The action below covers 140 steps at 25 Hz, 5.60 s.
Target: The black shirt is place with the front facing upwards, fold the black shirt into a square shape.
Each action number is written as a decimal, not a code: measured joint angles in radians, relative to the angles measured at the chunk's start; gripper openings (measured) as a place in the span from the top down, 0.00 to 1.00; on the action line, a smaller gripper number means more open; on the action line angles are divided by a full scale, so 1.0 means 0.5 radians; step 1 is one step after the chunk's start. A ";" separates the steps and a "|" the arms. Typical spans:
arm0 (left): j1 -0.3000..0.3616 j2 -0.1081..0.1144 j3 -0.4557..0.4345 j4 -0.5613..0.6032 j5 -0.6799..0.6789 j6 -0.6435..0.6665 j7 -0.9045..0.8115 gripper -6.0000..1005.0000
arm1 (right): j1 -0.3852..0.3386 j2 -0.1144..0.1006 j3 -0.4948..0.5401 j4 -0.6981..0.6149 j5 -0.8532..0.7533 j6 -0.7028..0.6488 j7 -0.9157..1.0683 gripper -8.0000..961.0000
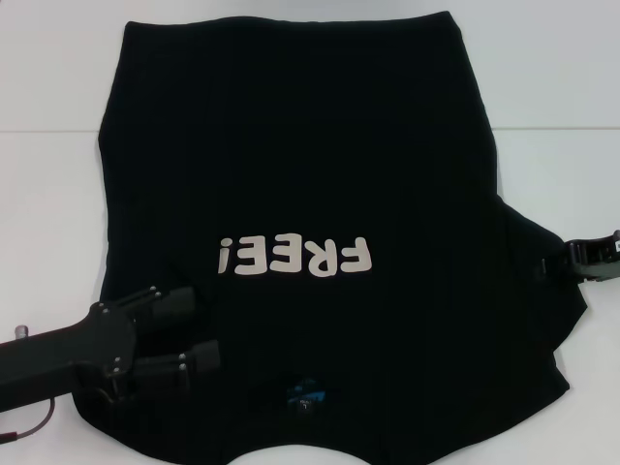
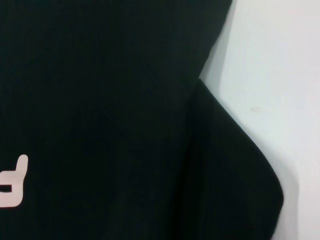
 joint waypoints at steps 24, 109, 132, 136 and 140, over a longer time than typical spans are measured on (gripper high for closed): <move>-0.003 0.006 0.008 0.000 0.000 -0.006 -0.004 0.05 | -0.019 -0.023 -0.017 -0.095 0.017 -0.057 0.007 0.98; -0.247 0.096 0.239 0.920 1.095 -0.195 -2.176 0.06 | -0.632 0.272 -0.105 0.074 1.608 -0.533 -2.833 0.17; -0.269 0.036 0.418 0.827 1.130 -0.364 -2.107 0.25 | -0.626 0.276 -0.108 0.079 1.611 -0.525 -2.817 0.17; -0.262 0.036 0.416 0.831 1.126 -0.375 -2.080 0.43 | -0.626 0.275 -0.108 0.080 1.611 -0.525 -2.817 0.17; -0.259 0.034 0.412 0.824 1.120 -0.369 -2.066 0.58 | -0.629 0.270 -0.095 0.076 1.611 -0.533 -2.791 0.17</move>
